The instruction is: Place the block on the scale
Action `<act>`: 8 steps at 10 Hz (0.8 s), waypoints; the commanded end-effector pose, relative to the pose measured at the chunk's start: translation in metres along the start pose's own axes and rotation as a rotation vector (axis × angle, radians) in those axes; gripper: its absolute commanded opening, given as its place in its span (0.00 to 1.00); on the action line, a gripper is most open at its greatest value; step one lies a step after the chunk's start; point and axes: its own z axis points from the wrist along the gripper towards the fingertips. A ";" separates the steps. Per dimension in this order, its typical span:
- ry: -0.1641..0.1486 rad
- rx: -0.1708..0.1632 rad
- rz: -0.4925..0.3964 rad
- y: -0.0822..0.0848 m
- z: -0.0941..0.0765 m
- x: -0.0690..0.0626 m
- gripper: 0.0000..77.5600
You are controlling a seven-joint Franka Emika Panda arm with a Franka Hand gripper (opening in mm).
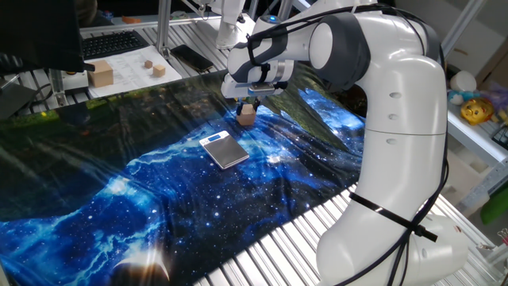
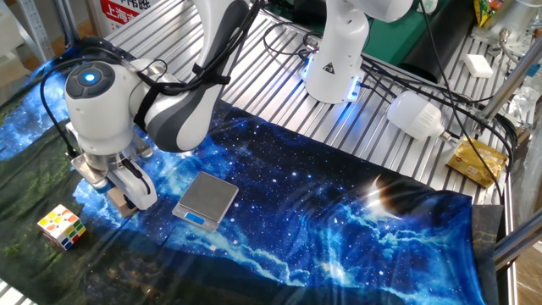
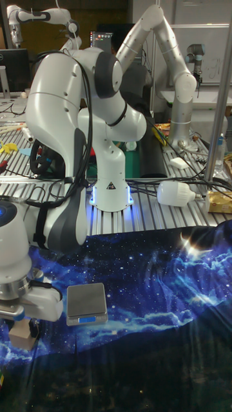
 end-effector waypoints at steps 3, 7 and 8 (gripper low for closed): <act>0.010 0.011 0.007 -0.005 -0.030 0.000 0.02; 0.017 -0.014 0.007 0.000 -0.042 0.006 0.02; 0.020 -0.014 0.015 0.006 -0.047 0.011 0.02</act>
